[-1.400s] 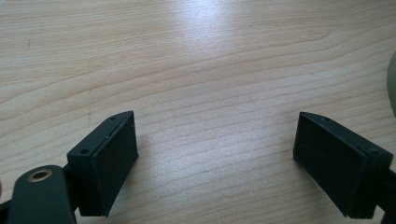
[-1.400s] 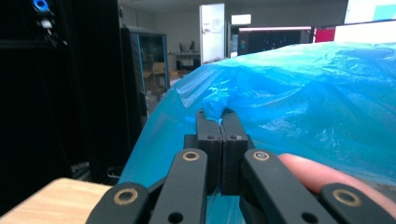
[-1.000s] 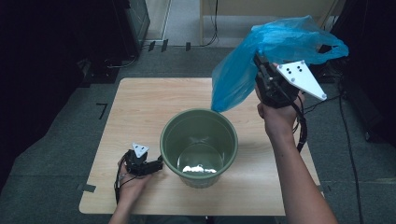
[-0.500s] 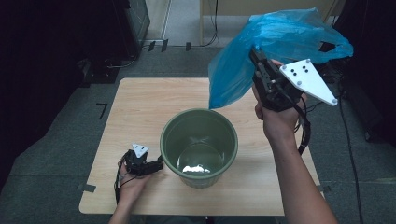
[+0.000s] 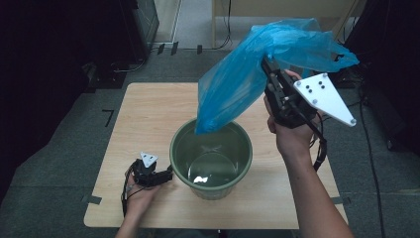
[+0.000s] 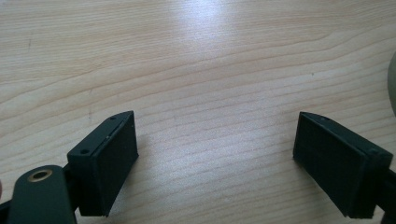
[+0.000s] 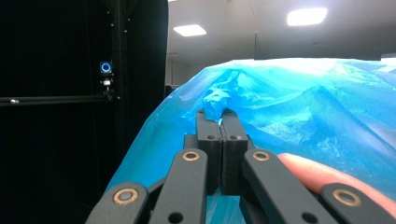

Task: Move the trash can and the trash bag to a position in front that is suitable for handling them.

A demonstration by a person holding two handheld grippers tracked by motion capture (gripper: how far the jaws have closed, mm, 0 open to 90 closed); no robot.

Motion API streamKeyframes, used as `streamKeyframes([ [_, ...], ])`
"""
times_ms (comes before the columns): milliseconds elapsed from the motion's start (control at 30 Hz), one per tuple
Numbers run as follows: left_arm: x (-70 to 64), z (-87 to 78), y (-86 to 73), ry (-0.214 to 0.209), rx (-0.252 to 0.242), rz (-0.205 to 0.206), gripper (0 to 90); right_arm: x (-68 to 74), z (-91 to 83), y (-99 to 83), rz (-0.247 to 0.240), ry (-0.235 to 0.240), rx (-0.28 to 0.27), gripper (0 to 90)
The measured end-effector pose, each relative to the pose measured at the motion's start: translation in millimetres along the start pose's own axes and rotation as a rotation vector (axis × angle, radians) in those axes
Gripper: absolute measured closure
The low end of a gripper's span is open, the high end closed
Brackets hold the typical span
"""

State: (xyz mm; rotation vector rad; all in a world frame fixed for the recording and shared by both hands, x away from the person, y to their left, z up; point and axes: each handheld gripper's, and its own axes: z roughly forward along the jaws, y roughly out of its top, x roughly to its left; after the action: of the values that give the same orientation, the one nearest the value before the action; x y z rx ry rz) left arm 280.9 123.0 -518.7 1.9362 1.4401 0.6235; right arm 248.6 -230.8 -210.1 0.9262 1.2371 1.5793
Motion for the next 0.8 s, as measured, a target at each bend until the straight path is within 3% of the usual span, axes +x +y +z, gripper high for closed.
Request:
streamKeyframes([
  [333,0.0,0.0,0.0,0.000,0.000,0.000,13.3,8.2,-14.8,-27.0,-0.004,0.030,-0.039,90.0],
  [800,0.1,0.0,0.0,0.000,0.000,0.000,13.3,13.5,-26.7,-58.0,-0.016,0.088,0.027,90.0],
])
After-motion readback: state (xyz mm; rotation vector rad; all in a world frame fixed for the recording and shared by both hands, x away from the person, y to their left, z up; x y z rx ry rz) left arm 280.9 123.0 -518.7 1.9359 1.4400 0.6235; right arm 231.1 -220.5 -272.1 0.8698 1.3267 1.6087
